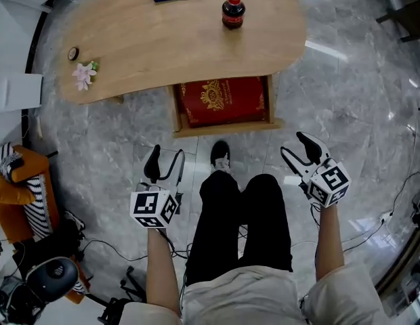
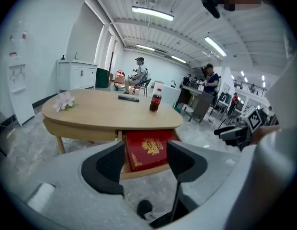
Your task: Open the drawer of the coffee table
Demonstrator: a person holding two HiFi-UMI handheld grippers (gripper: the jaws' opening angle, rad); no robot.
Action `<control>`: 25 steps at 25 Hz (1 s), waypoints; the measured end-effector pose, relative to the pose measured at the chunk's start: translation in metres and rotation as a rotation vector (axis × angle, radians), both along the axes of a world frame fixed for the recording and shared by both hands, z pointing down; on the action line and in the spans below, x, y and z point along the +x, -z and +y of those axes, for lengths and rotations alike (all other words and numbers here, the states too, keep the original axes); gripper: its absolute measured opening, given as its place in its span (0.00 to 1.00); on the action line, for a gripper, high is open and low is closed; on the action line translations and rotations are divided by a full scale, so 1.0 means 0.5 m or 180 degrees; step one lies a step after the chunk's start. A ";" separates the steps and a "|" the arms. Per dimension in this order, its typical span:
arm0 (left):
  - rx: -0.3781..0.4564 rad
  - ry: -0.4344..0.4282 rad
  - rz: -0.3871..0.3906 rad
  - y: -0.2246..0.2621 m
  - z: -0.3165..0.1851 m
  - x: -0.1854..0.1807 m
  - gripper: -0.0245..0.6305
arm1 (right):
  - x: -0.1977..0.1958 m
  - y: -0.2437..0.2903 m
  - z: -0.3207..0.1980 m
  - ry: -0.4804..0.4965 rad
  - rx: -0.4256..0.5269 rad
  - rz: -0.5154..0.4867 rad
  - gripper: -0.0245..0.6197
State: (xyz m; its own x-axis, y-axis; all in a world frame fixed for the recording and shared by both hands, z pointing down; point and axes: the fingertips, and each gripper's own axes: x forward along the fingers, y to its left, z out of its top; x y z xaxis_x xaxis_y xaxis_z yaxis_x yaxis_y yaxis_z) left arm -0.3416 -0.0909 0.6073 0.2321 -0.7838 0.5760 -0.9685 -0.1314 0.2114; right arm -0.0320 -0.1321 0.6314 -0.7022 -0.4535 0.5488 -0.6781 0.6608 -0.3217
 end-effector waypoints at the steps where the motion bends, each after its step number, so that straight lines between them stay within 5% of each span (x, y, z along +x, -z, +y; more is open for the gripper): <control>1: 0.0028 -0.0006 0.0115 0.042 -0.008 0.011 0.47 | -0.015 0.039 -0.002 -0.0028 -0.0031 -0.0082 0.46; 10: -0.0264 -0.0108 0.0238 0.287 -0.021 0.077 0.43 | -0.123 0.320 -0.009 -0.0084 -0.0195 -0.0187 0.40; 17: -0.0312 -0.0317 0.0251 0.413 0.006 0.105 0.33 | -0.139 0.426 0.016 -0.0322 -0.0337 0.0018 0.37; 21: -0.0382 -0.0083 0.0209 0.457 0.042 0.104 0.29 | -0.136 0.434 0.064 -0.0628 -0.0660 -0.0130 0.34; 25: -0.0470 0.0181 0.0177 0.464 0.088 0.121 0.21 | -0.136 0.460 0.103 -0.0719 -0.0613 -0.0075 0.32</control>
State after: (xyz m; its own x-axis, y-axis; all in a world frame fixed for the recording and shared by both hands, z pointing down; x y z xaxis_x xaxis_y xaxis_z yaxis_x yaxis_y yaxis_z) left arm -0.2809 -0.0469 0.3751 0.2245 -0.7044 0.6734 -0.9598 -0.0402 0.2779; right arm -0.0999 -0.0806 0.4016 -0.6088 -0.4888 0.6248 -0.7920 0.4191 -0.4439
